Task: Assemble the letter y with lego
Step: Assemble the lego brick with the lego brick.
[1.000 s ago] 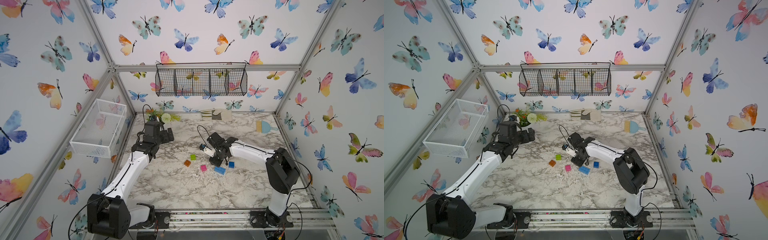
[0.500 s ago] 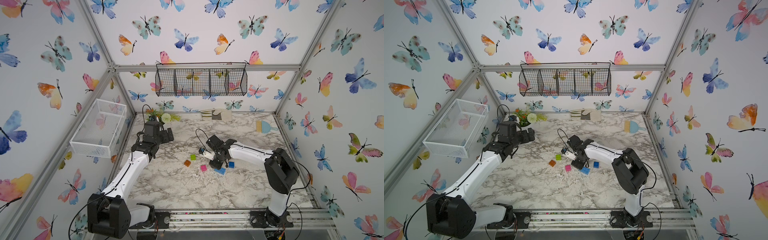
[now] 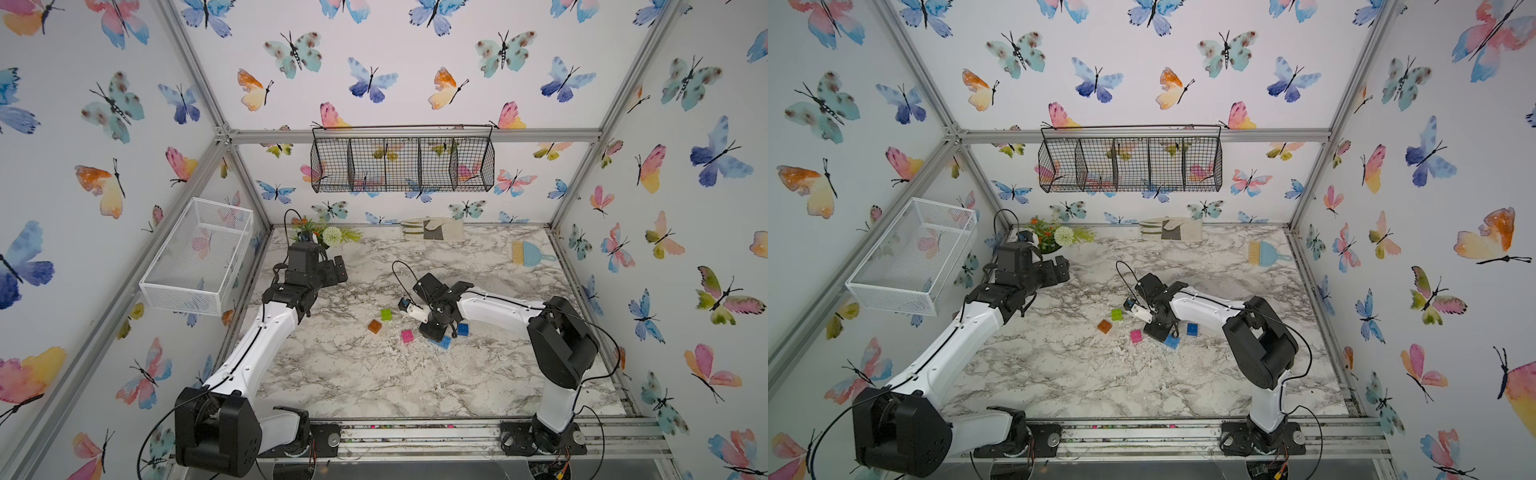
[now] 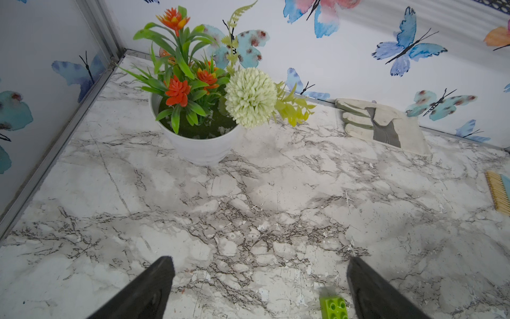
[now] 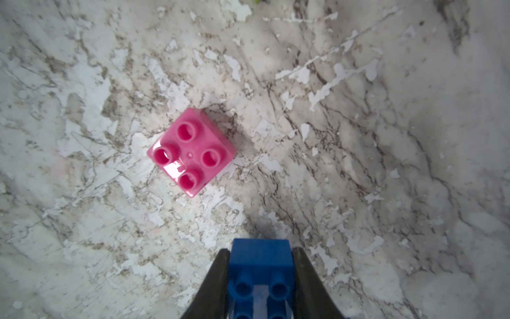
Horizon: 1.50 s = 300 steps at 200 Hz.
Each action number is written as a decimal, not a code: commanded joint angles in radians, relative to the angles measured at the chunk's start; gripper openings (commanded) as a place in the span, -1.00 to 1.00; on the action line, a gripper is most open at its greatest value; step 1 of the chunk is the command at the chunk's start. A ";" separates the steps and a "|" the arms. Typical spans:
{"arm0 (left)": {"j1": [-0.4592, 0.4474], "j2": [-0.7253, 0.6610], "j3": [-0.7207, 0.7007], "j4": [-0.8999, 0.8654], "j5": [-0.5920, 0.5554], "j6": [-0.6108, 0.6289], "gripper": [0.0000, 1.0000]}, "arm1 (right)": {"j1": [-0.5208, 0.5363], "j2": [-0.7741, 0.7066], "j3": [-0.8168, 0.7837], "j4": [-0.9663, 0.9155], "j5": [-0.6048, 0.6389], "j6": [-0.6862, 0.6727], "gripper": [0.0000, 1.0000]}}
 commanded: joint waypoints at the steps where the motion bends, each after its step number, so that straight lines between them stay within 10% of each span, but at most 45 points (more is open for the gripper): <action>1: 0.008 0.006 -0.003 0.001 0.011 -0.008 0.97 | 0.005 0.030 -0.034 -0.012 -0.019 0.000 -0.94; 171: 0.017 0.012 -0.001 -0.003 0.029 -0.012 0.97 | -0.022 0.173 0.222 0.043 0.042 0.057 -0.88; 300: 0.018 0.012 -0.001 -0.008 0.031 -0.014 0.97 | -0.053 0.009 0.185 0.082 0.064 0.231 0.25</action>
